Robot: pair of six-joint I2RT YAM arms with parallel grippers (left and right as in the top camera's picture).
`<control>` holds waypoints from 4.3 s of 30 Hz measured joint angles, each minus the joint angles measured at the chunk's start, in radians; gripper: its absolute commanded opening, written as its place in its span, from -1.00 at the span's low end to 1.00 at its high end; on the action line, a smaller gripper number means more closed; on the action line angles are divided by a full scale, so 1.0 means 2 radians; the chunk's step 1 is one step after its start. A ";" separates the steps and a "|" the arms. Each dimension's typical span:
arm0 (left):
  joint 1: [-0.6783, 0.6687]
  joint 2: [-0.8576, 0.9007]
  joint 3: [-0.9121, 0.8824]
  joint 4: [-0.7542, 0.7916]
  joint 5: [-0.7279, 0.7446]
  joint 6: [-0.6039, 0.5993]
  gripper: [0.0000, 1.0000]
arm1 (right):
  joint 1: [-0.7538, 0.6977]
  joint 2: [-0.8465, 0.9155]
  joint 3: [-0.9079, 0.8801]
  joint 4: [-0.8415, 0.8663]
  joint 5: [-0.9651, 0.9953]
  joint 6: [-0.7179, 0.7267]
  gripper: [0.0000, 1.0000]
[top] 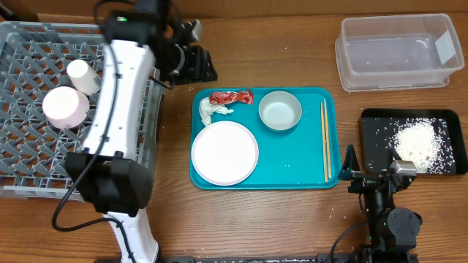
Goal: Sort waste into correct bins and load items into the dishwasher
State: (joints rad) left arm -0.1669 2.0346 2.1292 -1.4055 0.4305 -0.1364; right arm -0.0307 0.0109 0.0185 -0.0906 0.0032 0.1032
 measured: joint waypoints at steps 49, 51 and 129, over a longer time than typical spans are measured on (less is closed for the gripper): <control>-0.067 0.000 -0.348 0.293 -0.187 -0.220 -0.03 | 0.000 0.000 0.000 0.000 0.000 0.000 1.00; -0.067 0.000 -0.344 0.278 -0.175 -0.219 -0.04 | 0.000 0.000 0.000 0.000 0.000 0.000 0.99; -0.286 0.103 -0.158 0.288 -0.163 -0.022 -0.86 | 0.000 0.000 0.000 0.000 0.000 0.000 1.00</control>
State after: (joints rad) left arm -0.7399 2.2410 1.8126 -0.8303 0.1051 -0.1799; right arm -0.0307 0.0113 0.0185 -0.0902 0.0032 0.1028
